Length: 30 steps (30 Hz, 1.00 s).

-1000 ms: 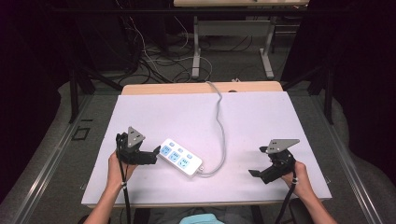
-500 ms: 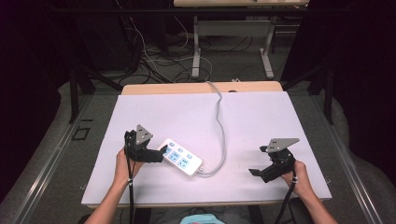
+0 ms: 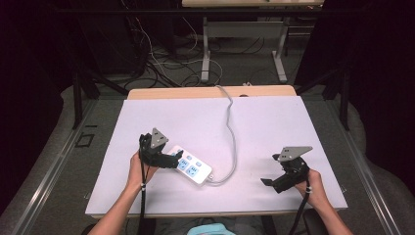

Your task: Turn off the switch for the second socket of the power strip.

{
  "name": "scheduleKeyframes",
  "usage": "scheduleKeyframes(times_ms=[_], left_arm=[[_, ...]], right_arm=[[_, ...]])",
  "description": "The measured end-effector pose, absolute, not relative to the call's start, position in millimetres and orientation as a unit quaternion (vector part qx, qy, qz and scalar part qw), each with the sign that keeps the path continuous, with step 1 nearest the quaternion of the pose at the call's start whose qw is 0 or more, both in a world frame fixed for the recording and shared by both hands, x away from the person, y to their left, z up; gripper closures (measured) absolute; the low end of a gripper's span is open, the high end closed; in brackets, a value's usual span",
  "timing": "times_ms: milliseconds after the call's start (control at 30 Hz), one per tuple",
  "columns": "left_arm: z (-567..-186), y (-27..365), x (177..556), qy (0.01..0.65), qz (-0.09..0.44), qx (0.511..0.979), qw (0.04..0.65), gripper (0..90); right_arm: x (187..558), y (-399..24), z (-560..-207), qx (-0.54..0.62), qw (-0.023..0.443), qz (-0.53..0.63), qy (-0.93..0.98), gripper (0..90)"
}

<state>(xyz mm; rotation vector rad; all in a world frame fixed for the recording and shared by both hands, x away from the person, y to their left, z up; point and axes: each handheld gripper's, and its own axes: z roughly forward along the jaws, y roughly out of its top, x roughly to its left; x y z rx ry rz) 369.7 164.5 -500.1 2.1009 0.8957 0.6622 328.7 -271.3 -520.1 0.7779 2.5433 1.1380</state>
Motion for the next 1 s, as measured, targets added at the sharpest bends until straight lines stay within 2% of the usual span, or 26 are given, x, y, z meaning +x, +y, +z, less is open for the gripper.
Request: scheduleKeyframes(times_ms=[1000], left_arm=[[-510,140,381,0.339,0.227,0.839,0.359,0.0]], right_arm=[[330,-269,-521,0.260,0.118,0.387,0.877,0.7]])
